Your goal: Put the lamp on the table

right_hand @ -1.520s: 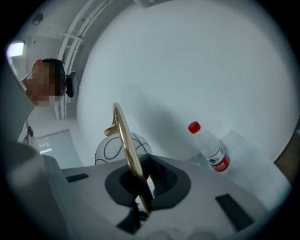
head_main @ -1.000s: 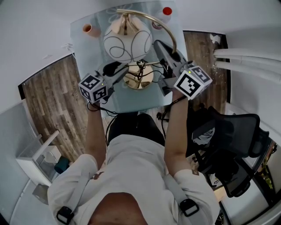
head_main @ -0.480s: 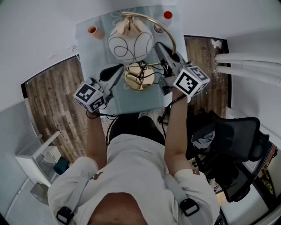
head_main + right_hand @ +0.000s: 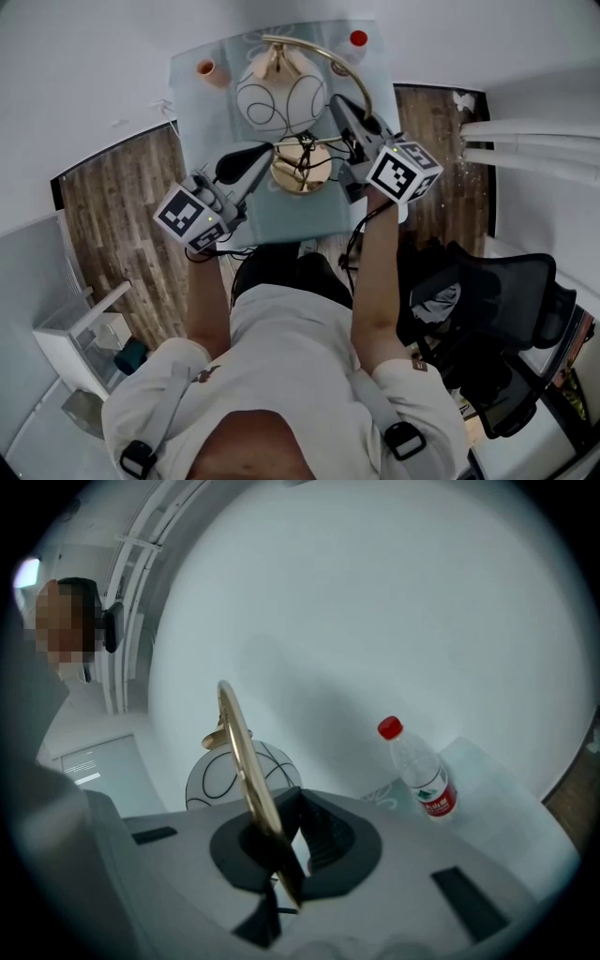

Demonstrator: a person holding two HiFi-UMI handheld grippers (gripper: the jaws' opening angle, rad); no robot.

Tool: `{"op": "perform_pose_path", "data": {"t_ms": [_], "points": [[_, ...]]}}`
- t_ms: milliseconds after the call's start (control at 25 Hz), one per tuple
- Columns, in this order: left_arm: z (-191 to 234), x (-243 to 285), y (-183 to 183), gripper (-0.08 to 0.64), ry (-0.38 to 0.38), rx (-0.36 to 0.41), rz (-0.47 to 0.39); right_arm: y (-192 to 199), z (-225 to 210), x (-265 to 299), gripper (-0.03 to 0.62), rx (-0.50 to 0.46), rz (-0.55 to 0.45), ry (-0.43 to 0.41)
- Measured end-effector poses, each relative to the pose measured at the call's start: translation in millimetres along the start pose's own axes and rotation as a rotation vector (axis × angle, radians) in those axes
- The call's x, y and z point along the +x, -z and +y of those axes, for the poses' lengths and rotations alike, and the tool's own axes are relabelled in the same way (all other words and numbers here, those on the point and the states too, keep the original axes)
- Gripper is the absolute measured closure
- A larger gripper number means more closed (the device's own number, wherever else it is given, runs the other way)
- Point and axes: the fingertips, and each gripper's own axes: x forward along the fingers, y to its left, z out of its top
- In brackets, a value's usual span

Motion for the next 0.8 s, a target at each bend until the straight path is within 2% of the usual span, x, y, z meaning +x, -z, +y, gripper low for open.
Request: {"op": "perform_pose_path", "data": {"t_ms": [440,800], "points": [[-17.4,-5.2,-22.2,0.56,-0.004,0.041,-0.025,9.2,11.0,-8.1,0.589,-0.03,0.008,-0.013],[-35.4,-12.0,-25.6,0.56,-0.006,0.065,-0.023,19.7,24.5,-17.7,0.58,-0.064,0.016,-0.048]]}}
